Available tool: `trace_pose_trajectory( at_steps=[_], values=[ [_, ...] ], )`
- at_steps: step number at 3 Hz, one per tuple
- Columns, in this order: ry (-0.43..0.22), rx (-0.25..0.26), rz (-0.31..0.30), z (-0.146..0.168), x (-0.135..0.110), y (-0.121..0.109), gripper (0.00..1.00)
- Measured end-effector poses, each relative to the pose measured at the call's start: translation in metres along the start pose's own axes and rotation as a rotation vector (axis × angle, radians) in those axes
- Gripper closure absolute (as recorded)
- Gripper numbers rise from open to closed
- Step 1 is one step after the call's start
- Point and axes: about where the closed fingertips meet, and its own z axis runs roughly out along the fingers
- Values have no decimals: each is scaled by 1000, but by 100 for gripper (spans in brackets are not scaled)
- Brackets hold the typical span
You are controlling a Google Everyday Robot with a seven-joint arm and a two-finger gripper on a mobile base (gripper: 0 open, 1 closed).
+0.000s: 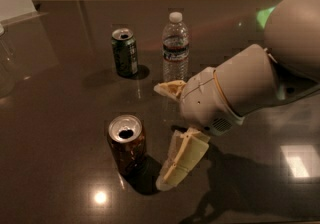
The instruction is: Knock orange can over
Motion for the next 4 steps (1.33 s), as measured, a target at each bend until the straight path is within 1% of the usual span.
trace_pose_trajectory(
  at_steps=[1, 2, 3, 4],
  values=[
    [-48, -43, -7, 21, -12, 9, 0],
    [-87, -60, 2, 32, -24, 8, 0],
    [-112, -70, 8, 39, -31, 7, 0],
    [-113, -63, 10, 37, -33, 5, 13]
  ],
)
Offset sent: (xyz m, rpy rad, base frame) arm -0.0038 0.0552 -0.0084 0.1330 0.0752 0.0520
